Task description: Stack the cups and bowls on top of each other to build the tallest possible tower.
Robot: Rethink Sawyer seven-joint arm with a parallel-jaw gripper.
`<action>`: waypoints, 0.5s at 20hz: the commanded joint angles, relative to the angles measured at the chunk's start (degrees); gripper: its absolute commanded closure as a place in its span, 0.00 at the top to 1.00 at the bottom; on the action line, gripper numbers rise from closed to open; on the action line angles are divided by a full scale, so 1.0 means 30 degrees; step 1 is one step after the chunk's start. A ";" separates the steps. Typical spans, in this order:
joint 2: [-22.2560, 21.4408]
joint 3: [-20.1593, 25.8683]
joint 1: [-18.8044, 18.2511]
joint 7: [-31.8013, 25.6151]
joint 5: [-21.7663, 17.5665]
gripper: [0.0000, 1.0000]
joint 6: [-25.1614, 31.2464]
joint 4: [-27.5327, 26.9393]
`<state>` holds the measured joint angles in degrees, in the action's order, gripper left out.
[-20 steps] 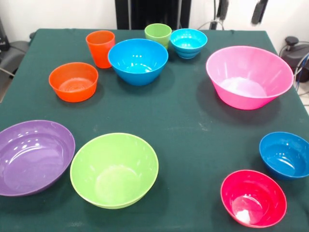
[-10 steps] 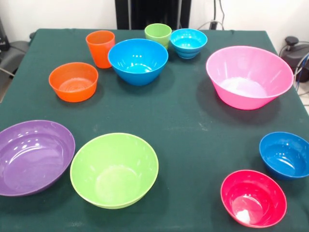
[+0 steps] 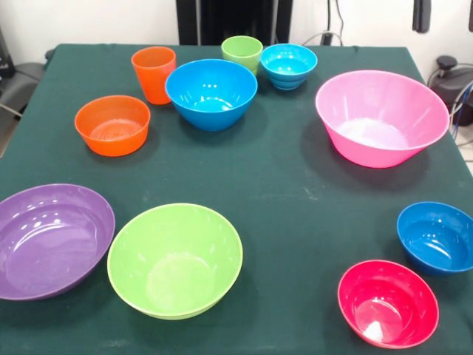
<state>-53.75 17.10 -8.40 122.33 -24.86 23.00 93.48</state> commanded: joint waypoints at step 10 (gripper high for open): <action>0.2319 0.0625 -0.1131 0.1052 0.0804 1.00 -0.1664 0.3553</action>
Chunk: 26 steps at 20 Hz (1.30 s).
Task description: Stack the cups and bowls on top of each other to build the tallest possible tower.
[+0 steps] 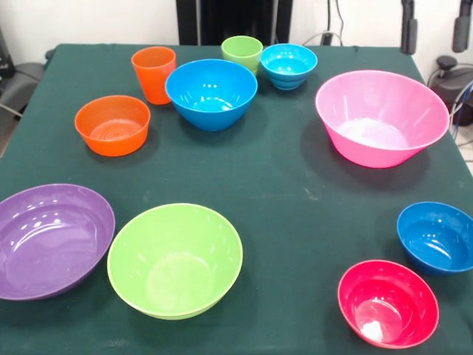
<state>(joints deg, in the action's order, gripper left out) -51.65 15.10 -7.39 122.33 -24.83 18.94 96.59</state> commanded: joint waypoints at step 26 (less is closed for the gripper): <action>0.1794 -0.3409 0.0888 0.1936 -0.0743 1.00 -0.2377 0.3807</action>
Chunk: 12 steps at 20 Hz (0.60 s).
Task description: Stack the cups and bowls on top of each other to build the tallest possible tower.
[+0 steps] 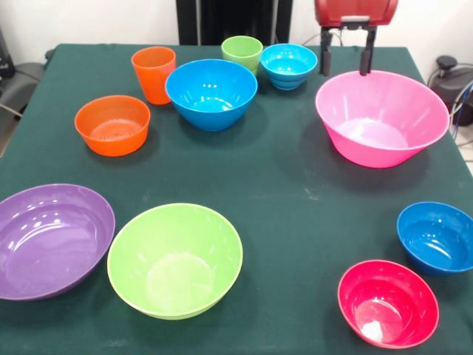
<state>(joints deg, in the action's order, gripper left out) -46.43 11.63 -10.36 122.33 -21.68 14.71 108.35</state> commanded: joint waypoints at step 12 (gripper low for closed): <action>0.1530 -0.1351 0.0963 0.1797 -0.0988 1.00 -0.4587 0.0648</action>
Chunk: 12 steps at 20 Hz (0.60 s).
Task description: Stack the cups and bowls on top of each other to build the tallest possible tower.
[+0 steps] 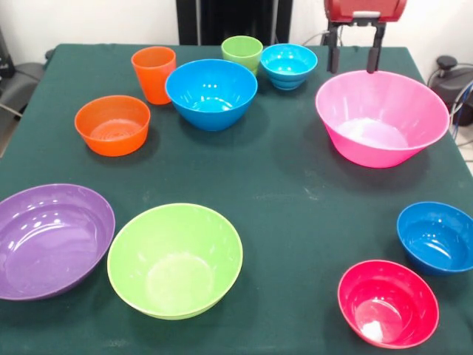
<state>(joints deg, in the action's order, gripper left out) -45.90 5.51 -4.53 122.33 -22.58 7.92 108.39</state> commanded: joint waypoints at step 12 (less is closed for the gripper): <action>0.3333 -0.2249 0.1350 0.1705 -0.0134 1.00 -0.5055 -0.0820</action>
<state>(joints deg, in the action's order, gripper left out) -39.98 -0.67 -2.13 122.33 -22.56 -4.83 108.29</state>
